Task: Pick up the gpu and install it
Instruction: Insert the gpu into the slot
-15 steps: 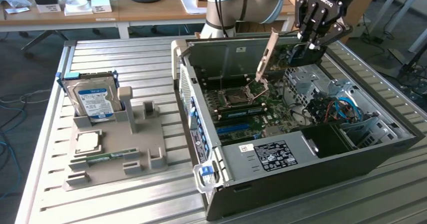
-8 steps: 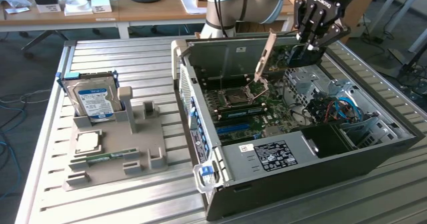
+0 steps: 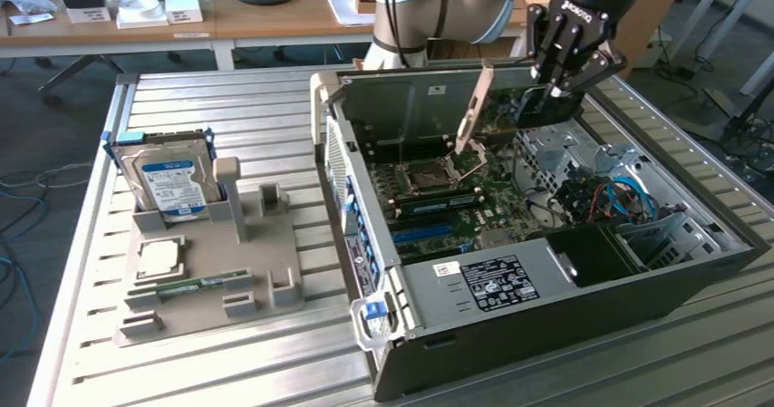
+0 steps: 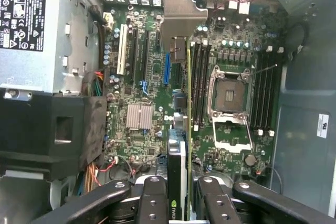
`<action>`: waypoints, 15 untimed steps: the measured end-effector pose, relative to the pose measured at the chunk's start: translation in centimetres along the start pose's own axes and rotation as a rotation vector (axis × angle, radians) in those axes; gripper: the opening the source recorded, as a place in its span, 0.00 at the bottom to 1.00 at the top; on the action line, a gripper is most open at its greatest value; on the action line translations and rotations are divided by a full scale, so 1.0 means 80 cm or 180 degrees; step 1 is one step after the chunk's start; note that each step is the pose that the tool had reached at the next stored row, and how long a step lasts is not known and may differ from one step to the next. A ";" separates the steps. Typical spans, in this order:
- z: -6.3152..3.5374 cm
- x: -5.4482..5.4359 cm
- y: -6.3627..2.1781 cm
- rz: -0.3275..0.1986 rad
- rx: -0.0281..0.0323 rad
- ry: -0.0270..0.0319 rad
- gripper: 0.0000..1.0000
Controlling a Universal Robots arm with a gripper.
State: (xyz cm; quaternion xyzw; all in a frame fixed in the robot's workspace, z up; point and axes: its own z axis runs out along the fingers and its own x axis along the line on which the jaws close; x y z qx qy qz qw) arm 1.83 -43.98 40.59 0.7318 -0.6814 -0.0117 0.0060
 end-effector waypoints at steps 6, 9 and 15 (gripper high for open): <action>0.009 -0.001 0.009 0.0000 0.0011 0.0001 0.27; 0.010 -0.001 0.010 -0.0001 0.0011 0.0001 0.27; 0.011 -0.001 0.012 0.0000 0.0013 0.0000 0.27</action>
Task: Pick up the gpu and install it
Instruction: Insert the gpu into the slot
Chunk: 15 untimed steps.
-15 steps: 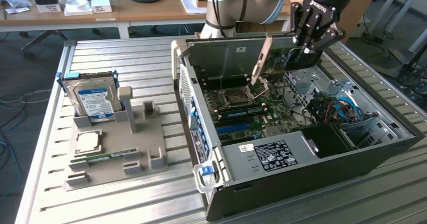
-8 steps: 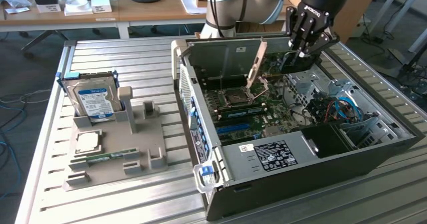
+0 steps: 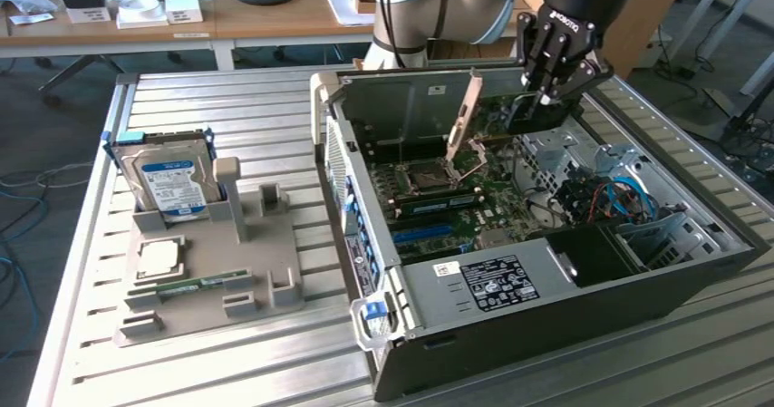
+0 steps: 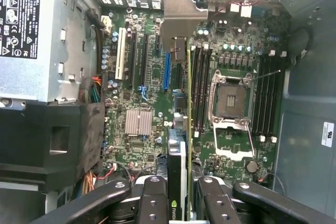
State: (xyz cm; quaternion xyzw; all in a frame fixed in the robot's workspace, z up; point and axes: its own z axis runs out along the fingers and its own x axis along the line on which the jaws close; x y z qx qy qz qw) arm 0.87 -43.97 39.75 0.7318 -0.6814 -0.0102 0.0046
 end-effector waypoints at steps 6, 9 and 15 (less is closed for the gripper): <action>0.001 0.000 0.005 0.0000 0.0003 0.0001 0.27; 0.002 0.000 0.005 0.0000 0.0003 0.0001 0.27; 0.008 0.000 0.007 0.0000 0.0009 0.0001 0.27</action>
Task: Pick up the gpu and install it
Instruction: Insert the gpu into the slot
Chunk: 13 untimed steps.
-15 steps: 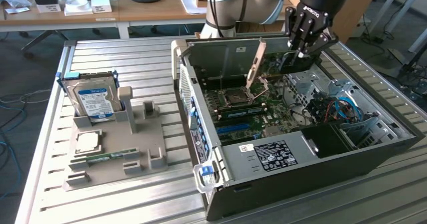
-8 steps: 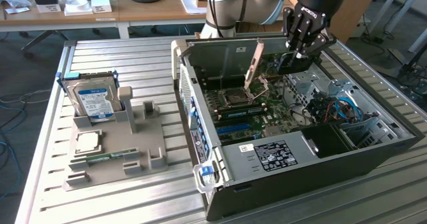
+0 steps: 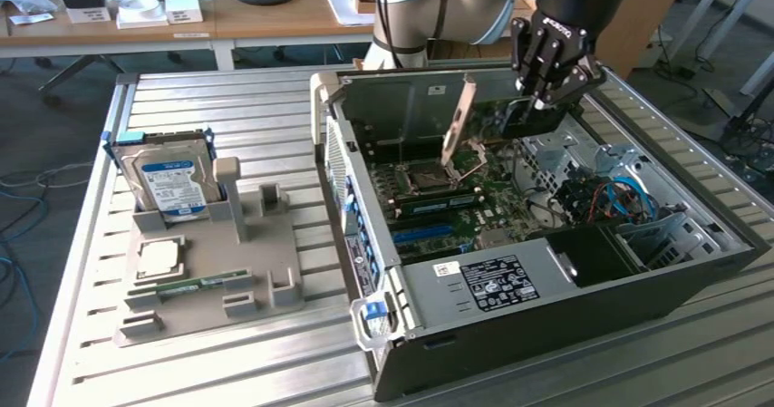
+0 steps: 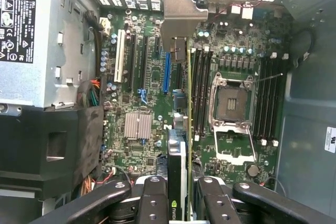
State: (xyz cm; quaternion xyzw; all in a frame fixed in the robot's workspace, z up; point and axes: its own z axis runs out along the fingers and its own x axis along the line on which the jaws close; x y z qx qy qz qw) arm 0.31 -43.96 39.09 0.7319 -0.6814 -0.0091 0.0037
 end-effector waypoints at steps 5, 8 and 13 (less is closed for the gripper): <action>0.003 0.000 0.001 0.0000 0.0002 0.0000 0.27; 0.005 0.000 0.002 0.0000 0.0003 0.0000 0.27; 0.009 0.000 0.002 0.0000 0.0004 0.0001 0.27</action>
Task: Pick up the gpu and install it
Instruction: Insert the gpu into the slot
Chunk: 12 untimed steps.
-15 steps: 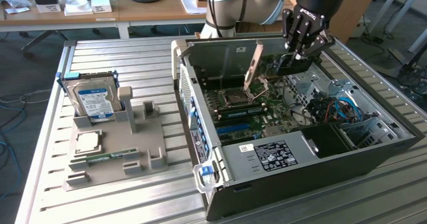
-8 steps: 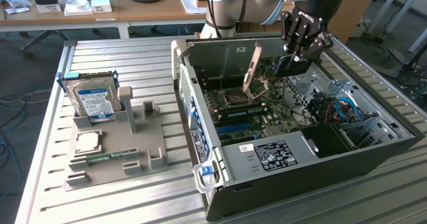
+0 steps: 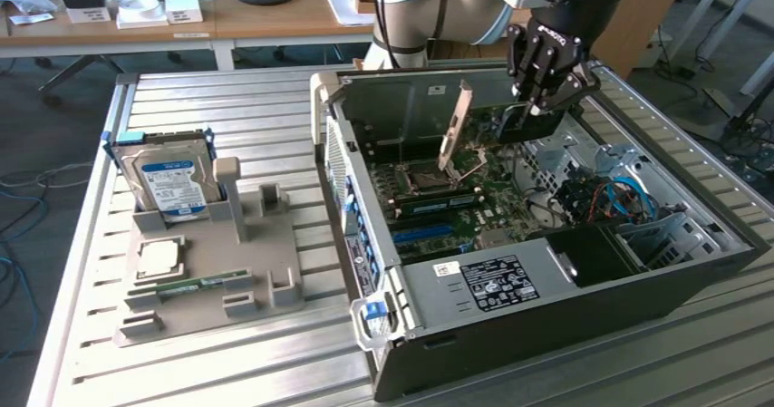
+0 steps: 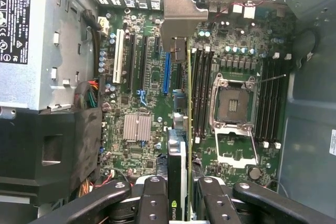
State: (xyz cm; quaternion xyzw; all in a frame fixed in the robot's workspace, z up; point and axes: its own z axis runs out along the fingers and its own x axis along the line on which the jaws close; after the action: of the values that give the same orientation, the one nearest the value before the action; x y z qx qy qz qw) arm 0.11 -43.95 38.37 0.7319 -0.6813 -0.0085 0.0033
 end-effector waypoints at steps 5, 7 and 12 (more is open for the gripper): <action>0.001 0.000 0.000 0.0000 0.0001 -0.0001 0.27; 0.003 0.000 0.000 0.0001 0.0004 -0.0002 0.27; 0.011 0.000 0.001 0.0000 0.0018 0.0001 0.27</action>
State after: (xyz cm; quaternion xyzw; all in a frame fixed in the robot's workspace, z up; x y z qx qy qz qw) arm 0.01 -43.95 37.50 0.7319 -0.6814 -0.0065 0.0013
